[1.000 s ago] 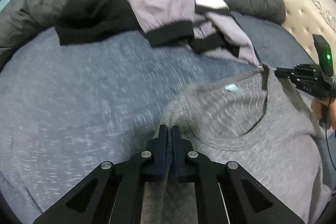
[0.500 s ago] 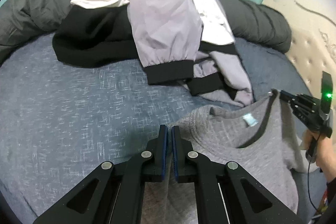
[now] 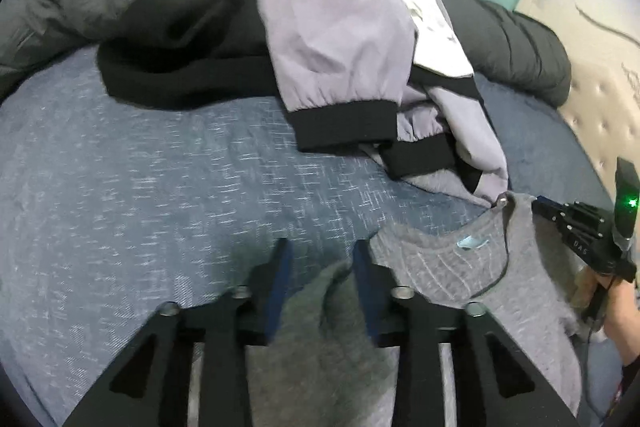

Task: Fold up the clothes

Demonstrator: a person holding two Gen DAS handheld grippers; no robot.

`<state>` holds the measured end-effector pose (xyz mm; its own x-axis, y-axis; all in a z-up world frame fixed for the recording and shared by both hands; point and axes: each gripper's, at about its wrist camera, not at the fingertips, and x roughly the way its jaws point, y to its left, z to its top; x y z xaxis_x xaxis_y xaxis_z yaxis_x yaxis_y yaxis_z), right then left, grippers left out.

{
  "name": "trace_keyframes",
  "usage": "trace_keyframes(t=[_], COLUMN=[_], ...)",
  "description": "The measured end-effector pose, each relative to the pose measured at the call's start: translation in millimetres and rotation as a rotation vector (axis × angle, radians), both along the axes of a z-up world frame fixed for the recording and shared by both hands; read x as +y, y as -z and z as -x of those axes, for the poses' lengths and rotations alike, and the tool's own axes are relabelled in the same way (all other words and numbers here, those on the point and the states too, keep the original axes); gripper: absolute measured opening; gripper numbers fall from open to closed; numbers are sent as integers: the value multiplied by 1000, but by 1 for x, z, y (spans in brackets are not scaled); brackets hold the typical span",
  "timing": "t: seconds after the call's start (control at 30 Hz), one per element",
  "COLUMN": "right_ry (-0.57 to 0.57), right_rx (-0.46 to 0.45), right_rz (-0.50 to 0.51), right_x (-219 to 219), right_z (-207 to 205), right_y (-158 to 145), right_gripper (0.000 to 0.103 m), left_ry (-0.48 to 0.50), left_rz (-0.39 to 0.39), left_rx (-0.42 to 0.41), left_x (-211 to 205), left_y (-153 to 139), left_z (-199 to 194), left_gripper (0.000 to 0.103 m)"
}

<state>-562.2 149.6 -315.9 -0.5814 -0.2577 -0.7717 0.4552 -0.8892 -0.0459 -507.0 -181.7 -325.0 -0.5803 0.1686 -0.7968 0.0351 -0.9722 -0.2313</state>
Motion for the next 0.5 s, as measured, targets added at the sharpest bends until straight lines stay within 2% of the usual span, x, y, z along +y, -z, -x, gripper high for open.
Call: trace_keyframes(t=[0.17, 0.3, 0.33, 0.37, 0.4, 0.5], right_ry=[9, 32, 36, 37, 39, 40], right_rx=[7, -1, -4, -6, -8, -16], right_rz=[-11, -19, -19, -20, -20, -23], right_x=[4, 12, 13, 15, 16, 18], right_z=[-6, -9, -9, -10, -10, -12], right_y=[-11, -12, -12, -11, -10, -8], right_gripper=[6, 6, 6, 6, 6, 6], left_ry=[59, 58, 59, 58, 56, 12], left_rz=[48, 61, 52, 43, 36, 49], left_rx=[-66, -110, -111, -109, -105, -66], left_x=[-6, -17, -18, -20, -22, -29], left_y=[10, 30, 33, 35, 35, 26], left_z=[-16, -28, -30, -32, -34, -38], left_gripper=[37, 36, 31, 13, 5, 3])
